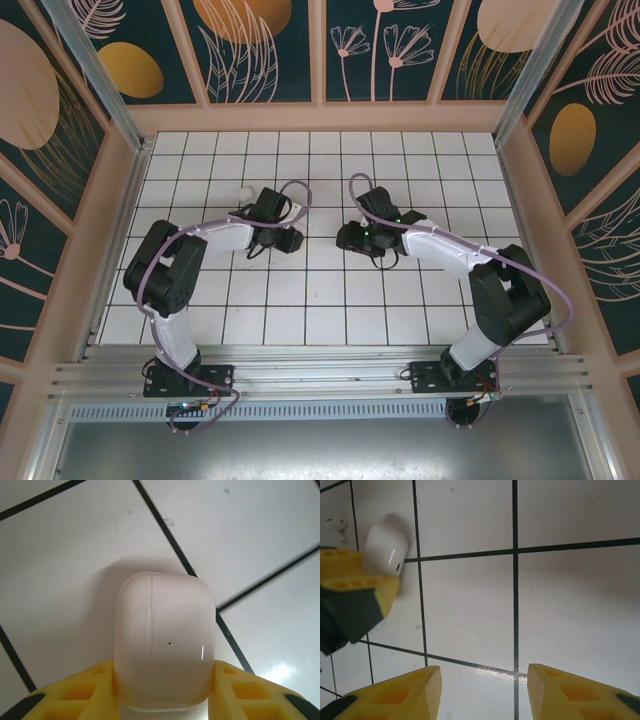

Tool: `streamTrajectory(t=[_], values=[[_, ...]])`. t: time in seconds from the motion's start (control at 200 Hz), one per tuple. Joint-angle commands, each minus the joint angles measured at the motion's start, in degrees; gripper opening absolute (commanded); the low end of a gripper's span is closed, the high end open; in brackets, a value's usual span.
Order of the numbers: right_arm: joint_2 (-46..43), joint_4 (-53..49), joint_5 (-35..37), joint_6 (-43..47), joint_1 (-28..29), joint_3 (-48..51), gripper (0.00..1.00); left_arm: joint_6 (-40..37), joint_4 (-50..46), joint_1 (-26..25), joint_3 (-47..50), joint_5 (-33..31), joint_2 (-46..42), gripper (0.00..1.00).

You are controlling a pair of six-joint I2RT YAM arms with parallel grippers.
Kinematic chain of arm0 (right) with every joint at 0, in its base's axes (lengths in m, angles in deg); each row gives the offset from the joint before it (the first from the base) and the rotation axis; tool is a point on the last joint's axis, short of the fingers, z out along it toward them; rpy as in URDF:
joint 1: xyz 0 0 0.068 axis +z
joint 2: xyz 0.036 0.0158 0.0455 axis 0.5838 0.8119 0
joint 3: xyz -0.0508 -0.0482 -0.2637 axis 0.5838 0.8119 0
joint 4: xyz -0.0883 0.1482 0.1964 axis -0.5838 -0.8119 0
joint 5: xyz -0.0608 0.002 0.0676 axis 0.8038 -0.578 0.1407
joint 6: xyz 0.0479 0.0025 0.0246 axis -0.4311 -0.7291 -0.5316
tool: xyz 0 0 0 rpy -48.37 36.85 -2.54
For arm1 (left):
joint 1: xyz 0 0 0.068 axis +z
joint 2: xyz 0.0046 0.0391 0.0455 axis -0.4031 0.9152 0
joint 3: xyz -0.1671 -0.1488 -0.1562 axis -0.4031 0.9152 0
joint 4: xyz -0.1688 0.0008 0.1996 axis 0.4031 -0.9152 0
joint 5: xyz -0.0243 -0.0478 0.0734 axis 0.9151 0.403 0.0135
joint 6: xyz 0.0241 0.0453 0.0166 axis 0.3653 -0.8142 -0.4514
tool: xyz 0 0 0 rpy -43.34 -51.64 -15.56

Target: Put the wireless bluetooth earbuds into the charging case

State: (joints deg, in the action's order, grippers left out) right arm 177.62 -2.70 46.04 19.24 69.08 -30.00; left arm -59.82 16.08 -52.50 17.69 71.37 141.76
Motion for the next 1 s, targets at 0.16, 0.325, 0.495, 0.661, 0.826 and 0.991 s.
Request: streamTrajectory(t=[0.16,0.325,0.495,0.661,0.826,0.991], values=[[-3.8,-3.3,-4.2,2.1,-1.7,-5.1,0.49,-12.0,2.6,0.0,2.5,7.6,-8.6,0.3],[-4.6,-1.9,-13.2,3.1,-3.3,-5.8,0.49,-16.6,4.1,0.0,3.8,10.3,-13.7,0.24],[-4.8,1.1,-20.1,2.1,-3.4,-4.2,0.49,-22.5,5.1,0.0,5.7,18.0,-17.5,0.24],[-5.2,5.8,-24.0,-0.7,-3.4,-3.3,0.49,-26.3,5.1,0.0,6.7,21.6,-19.6,0.24],[-4.6,7.7,-25.2,-1.6,-3.4,-4.3,0.5,-29.7,1.4,-0.1,4.7,24.6,-19.4,0.24],[-2.0,8.2,-29.0,-1.3,-3.0,-6.5,0.49,-31.7,-1.5,-0.1,4.6,27.6,-20.7,0.24]])
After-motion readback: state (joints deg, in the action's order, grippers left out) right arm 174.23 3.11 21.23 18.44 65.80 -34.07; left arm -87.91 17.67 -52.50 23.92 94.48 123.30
